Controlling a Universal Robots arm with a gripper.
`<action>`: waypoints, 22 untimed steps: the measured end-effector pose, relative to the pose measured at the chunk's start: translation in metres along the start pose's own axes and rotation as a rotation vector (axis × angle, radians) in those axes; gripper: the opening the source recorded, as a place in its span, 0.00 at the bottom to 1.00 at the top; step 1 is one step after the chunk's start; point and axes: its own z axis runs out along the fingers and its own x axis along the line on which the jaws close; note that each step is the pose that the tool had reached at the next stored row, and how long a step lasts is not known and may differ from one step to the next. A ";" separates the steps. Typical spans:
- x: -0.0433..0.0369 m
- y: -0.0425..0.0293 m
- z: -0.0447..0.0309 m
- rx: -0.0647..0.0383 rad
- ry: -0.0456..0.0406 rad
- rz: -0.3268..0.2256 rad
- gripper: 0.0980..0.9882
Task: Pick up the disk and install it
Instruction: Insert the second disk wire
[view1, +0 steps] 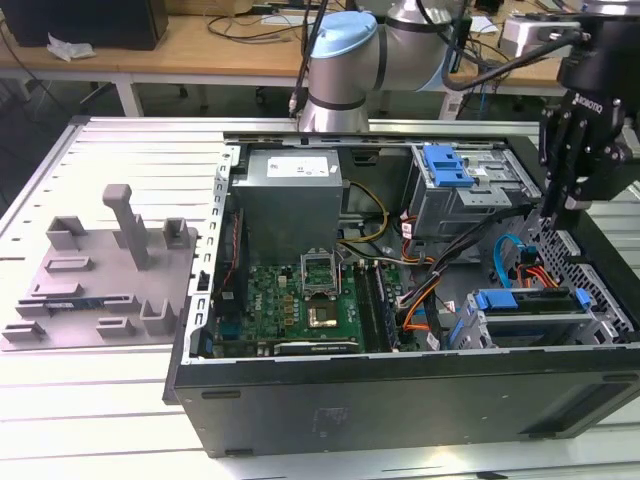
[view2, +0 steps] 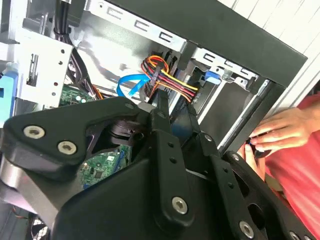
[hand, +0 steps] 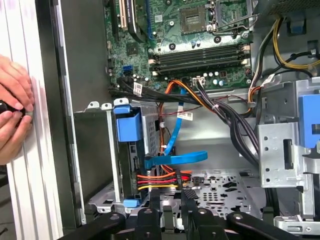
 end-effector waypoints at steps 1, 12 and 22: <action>-0.0002 0.0012 0.0000 0.000 0.0022 0.000 0.24; 0.0224 0.0182 0.0067 0.000 -0.0003 0.000 0.24; 0.0280 0.0235 0.0190 -0.003 -0.0351 0.001 0.24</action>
